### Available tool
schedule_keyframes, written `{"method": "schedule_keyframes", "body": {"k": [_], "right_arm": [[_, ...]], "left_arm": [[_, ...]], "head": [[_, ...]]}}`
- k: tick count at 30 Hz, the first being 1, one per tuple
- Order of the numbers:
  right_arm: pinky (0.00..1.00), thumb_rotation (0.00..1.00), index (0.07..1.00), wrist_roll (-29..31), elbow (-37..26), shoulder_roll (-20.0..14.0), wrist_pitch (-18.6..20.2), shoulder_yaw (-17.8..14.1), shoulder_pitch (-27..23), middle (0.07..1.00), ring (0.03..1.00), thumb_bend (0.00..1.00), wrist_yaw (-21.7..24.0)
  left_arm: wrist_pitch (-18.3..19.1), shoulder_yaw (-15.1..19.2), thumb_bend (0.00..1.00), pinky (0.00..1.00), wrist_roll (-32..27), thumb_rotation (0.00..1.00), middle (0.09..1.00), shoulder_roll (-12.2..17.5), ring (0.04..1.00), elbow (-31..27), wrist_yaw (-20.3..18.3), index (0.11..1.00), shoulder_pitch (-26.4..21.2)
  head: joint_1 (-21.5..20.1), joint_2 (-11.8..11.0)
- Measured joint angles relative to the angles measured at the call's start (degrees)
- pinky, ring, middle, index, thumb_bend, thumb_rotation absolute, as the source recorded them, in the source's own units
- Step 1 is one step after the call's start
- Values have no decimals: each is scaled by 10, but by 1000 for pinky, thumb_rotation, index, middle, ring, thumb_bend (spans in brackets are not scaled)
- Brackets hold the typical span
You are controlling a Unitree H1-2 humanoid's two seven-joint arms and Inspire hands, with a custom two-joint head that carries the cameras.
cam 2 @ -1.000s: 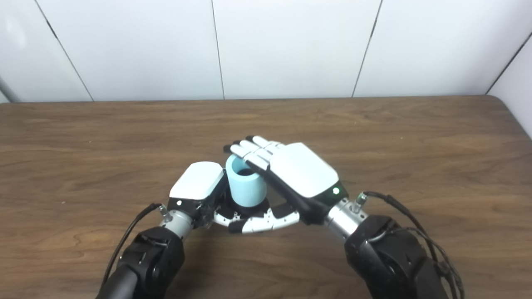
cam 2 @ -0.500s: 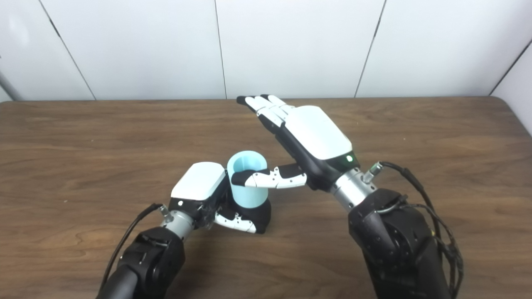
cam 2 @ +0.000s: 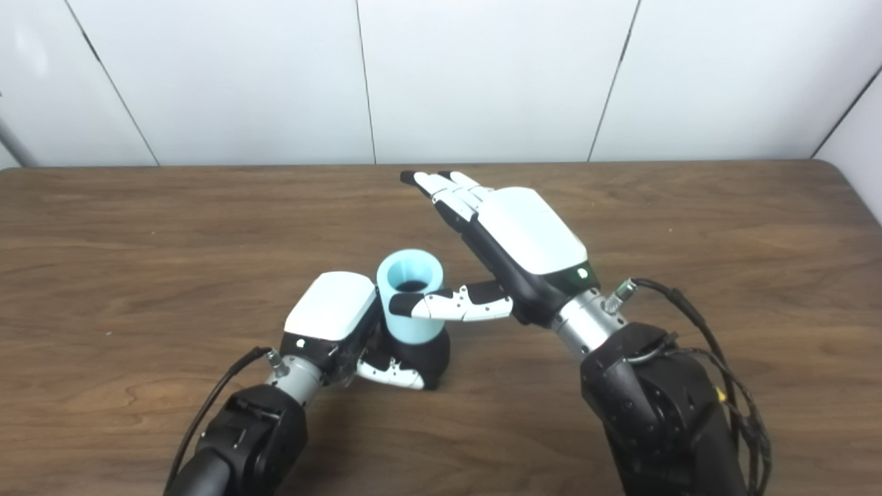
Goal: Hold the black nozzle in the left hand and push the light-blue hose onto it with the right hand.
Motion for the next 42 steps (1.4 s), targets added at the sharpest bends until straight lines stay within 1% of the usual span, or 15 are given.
{"method": "schedule_keyframes", "body": {"k": [8,11,17,22,24,28,31,33,34,35,36,37,38,39,42], "right_arm": [[844,925,953,0,0,-1,1,-1,1,921,941,607,0],[846,936,954,1,0,-2,2,-2,1,922,942,611,0],[844,938,956,1,0,-2,3,-4,1,913,939,615,0],[848,924,956,1,1,-2,3,-4,1,914,938,608,0],[845,925,955,1,1,-2,3,-5,1,915,936,607,0],[839,927,952,4,1,-3,3,-11,2,917,934,612,0],[837,916,946,8,1,-4,6,-19,6,914,930,607,0],[832,908,938,16,1,-5,8,-26,9,908,924,597,0],[823,913,935,20,1,-5,10,-31,10,907,921,587,0],[820,900,928,24,2,-5,13,-35,12,903,917,594,-1],[787,904,918,27,3,-4,18,-40,14,891,898,610,-3],[685,898,902,27,5,-1,24,-44,17,868,861,603,-10],[650,896,896,27,7,6,29,-52,23,860,848,601,-19],[585,882,889,29,9,16,39,-59,30,840,755,564,-32],[577,879,883,48,14,66,76,-94,57,816,714,516,-75]], "left_arm": [[-21,30,888,758,-20,334,774,7,770,-5,-8,762,-2],[-21,46,912,721,-23,333,761,16,748,-19,-31,755,-3],[-2,89,927,549,-27,320,662,21,621,-33,-59,696,-11],[3,117,921,503,-62,331,650,22,602,-46,-75,737,-20],[22,141,937,526,-93,341,678,24,631,-64,-106,771,-31],[107,194,996,576,-163,327,745,55,699,-106,-226,828,-89],[133,247,955,660,-235,297,791,75,760,-120,-245,829,-116],[138,293,893,690,-304,270,800,71,769,-118,-232,818,-115],[137,314,828,721,-339,305,820,65,786,-117,-219,833,-110],[135,334,850,689,-369,247,790,54,754,-115,-199,796,-104],[126,353,795,668,-396,225,773,41,728,-110,-176,771,-96],[102,374,714,657,-422,213,762,23,715,-96,-139,754,-86],[73,392,686,654,-446,209,758,6,710,-82,-105,749,-75],[47,410,617,659,-467,245,776,-12,727,-64,-66,754,-61],[-17,437,588,690,-522,331,797,-45,757,-18,22,789,-25]], "head": [[-1,0],[-1,0],[-2,0],[-4,2],[-4,2],[-3,0],[-4,0],[-5,0],[-6,0],[-7,0],[-7,1],[-6,1],[-7,1],[-8,2],[-10,2]]}}
